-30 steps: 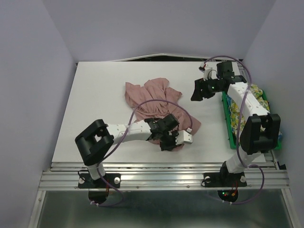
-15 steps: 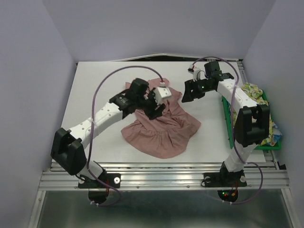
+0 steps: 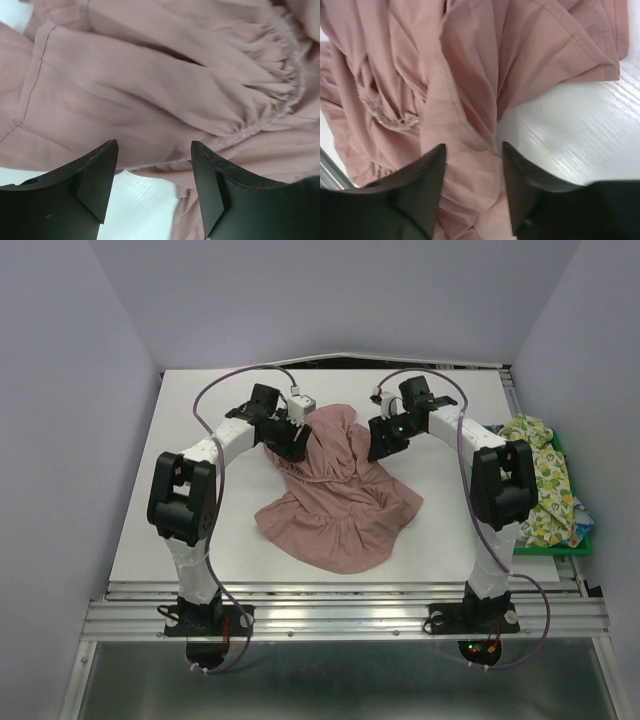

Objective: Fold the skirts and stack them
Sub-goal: Flatten the skirt out

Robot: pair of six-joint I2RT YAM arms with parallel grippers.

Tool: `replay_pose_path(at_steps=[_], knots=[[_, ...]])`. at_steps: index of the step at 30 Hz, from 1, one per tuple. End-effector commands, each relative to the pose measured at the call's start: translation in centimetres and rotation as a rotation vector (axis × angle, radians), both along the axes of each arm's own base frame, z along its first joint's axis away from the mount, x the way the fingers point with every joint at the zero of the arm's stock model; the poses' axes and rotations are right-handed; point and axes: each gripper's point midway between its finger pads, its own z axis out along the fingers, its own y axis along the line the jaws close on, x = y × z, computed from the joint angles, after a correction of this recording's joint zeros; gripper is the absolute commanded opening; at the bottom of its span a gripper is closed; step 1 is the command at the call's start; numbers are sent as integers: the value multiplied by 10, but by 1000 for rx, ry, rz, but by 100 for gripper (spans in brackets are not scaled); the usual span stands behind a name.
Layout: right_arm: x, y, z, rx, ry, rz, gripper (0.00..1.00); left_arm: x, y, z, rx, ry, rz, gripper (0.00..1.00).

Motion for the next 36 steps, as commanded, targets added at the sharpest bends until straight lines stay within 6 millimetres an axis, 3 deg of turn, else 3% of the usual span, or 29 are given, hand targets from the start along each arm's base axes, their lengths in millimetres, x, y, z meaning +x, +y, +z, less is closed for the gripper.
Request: replay_pose_path(at_steps=[1,2,4,5,8,9,13,20,26,27,29,30,31,32,33,34,35,36], knots=[[13,2,2,10,-18,-10,47,45,13,20,-67,-47,99,70],[12,1,-2,2,-11,-6,43,48,12,18,-73,-40,93,69],[4,-3,-5,-16,7,13,20,52,11,10,-67,-22,85,65],[0,-3,-5,-17,16,18,7,53,11,7,-66,-17,82,59],[-11,-8,-5,-27,25,24,1,55,12,-1,-63,-3,82,29],[-10,-17,2,-24,8,6,1,58,14,0,-67,-10,91,2],[-9,-45,20,-22,-30,-52,1,72,41,24,-92,-71,177,0],[-13,-89,27,-82,-55,-119,1,100,105,62,-53,-214,335,0],[-7,-91,29,-67,-54,-152,1,116,115,82,-30,-279,352,0],[-3,-90,30,-60,-59,-158,7,119,115,90,-27,-282,353,5],[5,-89,38,-56,-67,-149,22,117,106,85,-3,-244,290,22],[0,-90,32,-69,-23,-147,43,107,102,86,3,-219,246,41],[-1,-92,32,-86,-28,-131,55,94,97,80,3,-204,196,58],[-3,-94,34,-99,-35,-119,61,74,82,105,-15,-262,121,66],[-12,-97,39,-112,-32,-105,67,59,76,110,33,-316,28,75],[-17,-99,42,-129,-57,-69,68,32,69,86,75,-277,-44,75],[-24,-99,44,-128,-59,-56,69,2,47,99,110,-331,-141,75],[-37,-100,48,-124,-57,-47,72,-31,43,69,173,-289,-242,76]])
